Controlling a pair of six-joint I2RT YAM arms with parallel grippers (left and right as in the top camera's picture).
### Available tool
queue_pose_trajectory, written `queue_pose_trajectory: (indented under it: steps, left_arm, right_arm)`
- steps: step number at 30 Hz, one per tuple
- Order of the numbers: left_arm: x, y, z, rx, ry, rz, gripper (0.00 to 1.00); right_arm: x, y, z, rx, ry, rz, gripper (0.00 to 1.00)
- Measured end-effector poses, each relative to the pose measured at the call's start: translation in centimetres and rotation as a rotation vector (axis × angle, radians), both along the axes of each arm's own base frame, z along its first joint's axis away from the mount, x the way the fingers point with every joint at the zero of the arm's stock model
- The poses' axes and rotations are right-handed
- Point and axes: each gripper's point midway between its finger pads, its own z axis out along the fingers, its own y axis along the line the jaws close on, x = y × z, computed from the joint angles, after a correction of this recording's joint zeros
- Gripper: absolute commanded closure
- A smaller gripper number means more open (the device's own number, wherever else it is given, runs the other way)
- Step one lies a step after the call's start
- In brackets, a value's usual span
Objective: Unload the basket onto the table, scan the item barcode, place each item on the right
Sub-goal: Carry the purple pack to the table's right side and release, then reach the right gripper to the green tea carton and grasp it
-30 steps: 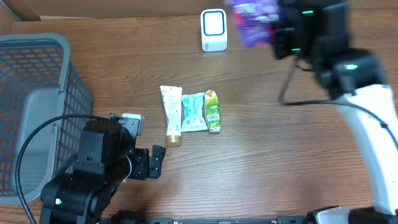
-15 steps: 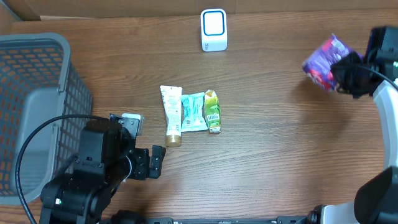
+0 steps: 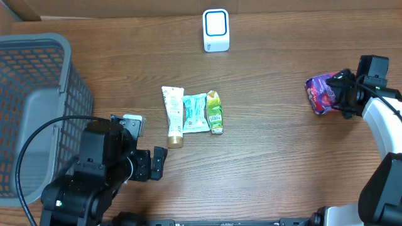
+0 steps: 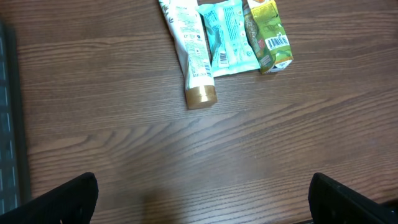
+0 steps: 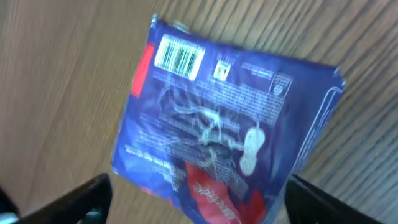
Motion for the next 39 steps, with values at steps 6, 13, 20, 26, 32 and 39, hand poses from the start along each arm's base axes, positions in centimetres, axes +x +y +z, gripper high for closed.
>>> queue_pose_trajectory:
  steps: [6,13,20,26,32,39]
  left_arm:
    - [0.0,0.0,0.0,0.000,0.000,0.000,0.00]
    - [0.0,0.0,0.0,0.000,0.000,0.000,0.00]
    - [0.0,0.0,0.0,0.000,0.000,0.000,0.01]
    - [0.0,0.0,0.0,0.000,0.000,0.000,0.00]
    - [0.0,0.0,0.0,0.000,0.000,0.000,0.01]
    - [0.0,0.0,0.0,0.000,0.000,0.000,0.00]
  right_arm:
    - [1.0,2.4,2.5,0.042,-0.029,0.220,0.18]
    - [3.5,9.7,9.6,0.046,-0.209,0.630,0.24]
    - [1.8,23.3,9.4,-0.065,-0.219,1.050,0.25]
    - [1.4,31.2,6.7,-0.136,-0.174,1.245,0.25]
    - [1.2,32.5,0.9,-0.137,-0.056,1.327,0.28]
    - [1.7,33.5,-1.5,-0.123,-0.065,1.401,0.37]
